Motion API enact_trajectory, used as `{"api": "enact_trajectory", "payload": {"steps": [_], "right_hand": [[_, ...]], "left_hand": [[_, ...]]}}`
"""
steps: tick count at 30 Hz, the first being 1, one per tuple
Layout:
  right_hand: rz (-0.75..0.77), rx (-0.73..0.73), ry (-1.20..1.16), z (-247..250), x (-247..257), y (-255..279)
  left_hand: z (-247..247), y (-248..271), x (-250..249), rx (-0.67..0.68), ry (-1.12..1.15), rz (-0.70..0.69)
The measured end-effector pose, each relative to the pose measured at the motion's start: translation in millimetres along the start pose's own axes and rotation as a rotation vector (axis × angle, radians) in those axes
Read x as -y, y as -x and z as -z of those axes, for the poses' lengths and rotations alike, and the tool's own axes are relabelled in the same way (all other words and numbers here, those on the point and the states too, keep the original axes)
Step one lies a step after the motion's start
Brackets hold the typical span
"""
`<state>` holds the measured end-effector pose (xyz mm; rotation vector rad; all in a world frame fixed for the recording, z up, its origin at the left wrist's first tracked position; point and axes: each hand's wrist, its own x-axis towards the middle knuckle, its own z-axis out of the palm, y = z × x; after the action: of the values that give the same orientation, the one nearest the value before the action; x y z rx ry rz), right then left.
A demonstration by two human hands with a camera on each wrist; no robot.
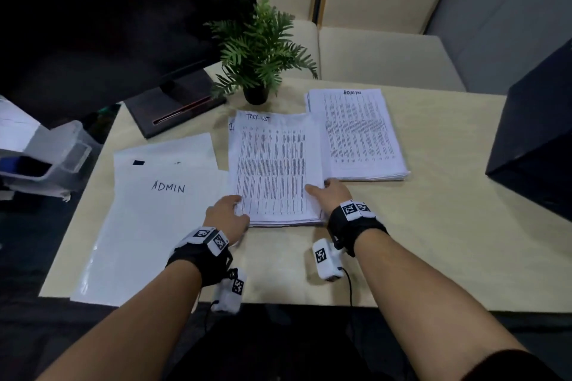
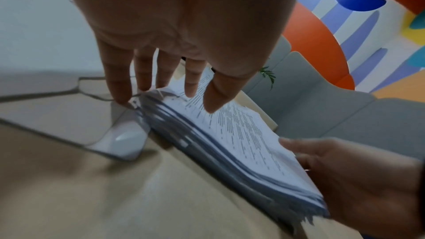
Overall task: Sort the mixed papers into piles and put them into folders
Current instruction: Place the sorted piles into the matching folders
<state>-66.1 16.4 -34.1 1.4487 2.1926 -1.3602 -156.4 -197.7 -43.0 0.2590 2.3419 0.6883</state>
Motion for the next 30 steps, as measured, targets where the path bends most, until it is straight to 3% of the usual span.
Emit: {"api": "enact_trajectory", "payload": {"steps": [5, 11, 14, 16, 19, 22, 24, 30], "right_hand": [[-0.081, 0.08, -0.095, -3, 16, -5], [0.149, 0.065, -0.204, 2, 20, 10], [0.227, 0.058, -0.332, 34, 6, 20], [0.228, 0.063, -0.483, 66, -10, 27], [0.213, 0.057, -0.668, 120, -47, 32], [0.21, 0.025, -0.779, 168, -92, 39], [0.177, -0.023, -0.797, 200, -127, 46], [-0.039, -0.183, -0.678, 249, -228, 36]], "left_hand": [[-1, -1, 4, -0.001, -0.09, -0.031], [1, 1, -3, -0.014, -0.081, -0.015], [-3, 7, -23, -0.114, -0.075, 0.004], [-15, 13, -48, -0.16, -0.033, -0.104], [-45, 22, -103, -0.021, 0.276, -0.291], [-79, 26, -154, 0.172, 0.493, -0.245], [-112, 26, -180, 0.258, 0.469, -0.244], [-209, 34, -234, 0.322, 0.131, -0.286]]}}
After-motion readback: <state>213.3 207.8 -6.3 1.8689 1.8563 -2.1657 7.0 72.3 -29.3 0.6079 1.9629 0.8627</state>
